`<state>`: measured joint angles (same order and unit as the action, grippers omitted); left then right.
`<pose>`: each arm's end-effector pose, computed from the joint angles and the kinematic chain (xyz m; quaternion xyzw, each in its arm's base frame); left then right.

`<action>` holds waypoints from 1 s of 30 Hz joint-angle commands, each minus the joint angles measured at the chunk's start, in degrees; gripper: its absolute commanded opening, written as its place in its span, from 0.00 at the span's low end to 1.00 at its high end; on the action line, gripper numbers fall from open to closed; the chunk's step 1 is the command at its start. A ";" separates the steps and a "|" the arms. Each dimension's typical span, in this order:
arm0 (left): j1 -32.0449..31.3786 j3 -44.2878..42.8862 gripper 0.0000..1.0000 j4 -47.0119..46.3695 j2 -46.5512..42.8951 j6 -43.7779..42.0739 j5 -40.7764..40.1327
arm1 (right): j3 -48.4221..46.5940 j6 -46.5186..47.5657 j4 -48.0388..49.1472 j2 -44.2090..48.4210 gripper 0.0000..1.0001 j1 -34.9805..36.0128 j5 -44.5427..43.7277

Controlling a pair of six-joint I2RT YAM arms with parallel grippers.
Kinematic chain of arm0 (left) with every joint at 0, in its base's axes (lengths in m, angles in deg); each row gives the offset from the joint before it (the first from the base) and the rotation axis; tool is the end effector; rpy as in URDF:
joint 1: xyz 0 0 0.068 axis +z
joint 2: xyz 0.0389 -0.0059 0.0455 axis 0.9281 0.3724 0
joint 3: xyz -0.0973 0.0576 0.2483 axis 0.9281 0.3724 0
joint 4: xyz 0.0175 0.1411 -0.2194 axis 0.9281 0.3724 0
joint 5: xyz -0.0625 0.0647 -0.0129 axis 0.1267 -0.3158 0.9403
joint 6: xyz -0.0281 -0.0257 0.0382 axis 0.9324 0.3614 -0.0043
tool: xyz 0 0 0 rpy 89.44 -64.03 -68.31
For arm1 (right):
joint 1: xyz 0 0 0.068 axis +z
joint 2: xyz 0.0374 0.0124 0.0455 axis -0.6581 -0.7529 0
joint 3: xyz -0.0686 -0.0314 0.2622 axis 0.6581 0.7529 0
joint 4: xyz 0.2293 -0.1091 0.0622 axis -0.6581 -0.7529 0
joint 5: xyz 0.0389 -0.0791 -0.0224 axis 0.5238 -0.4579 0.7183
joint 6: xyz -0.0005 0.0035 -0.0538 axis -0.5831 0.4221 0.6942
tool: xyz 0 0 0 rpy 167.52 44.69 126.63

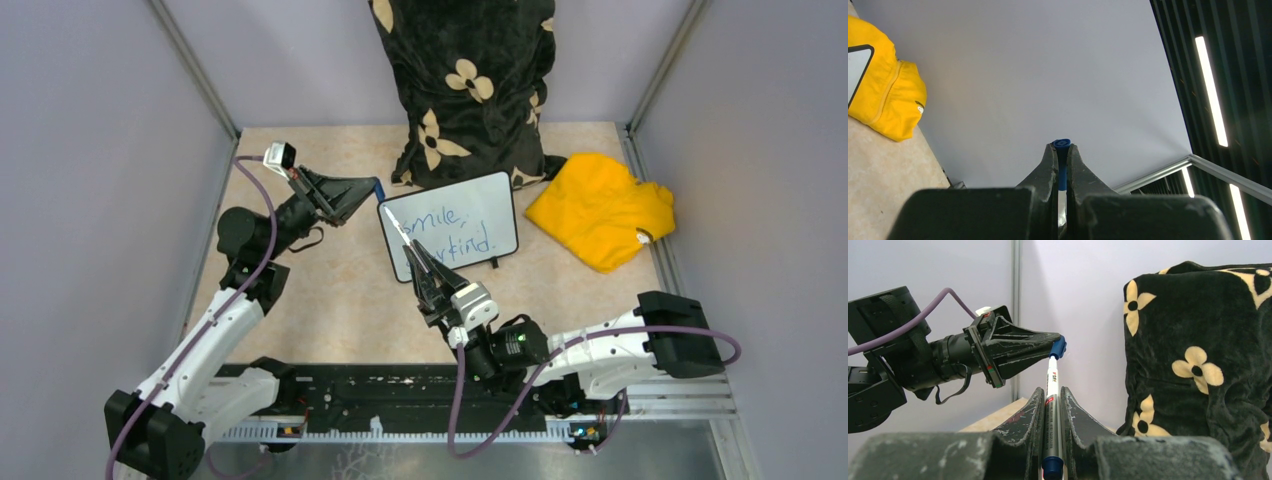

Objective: Write a sentence on the whiteboard
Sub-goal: Close the whiteboard marker at the center of the board.

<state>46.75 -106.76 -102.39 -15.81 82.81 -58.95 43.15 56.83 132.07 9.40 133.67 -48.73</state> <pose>0.1915 -0.0944 0.3856 -0.1043 0.5534 -0.7484 0.3503 0.0145 0.2432 0.3635 -0.1448 0.4380 0.2232 0.8587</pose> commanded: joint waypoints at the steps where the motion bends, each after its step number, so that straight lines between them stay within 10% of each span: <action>1: -0.62 -2.11 0.00 -1.02 -0.62 -0.72 0.98 | -2.49 -0.48 3.38 0.65 0.00 0.66 -0.03; 30: -1.18 -2.31 0.00 -2.07 -1.31 -1.93 1.29 | -2.42 0.05 3.92 0.85 0.00 0.67 -0.66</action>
<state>45.98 -107.41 -102.57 -16.29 81.76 -58.69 43.15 57.02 132.09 9.40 133.67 -49.21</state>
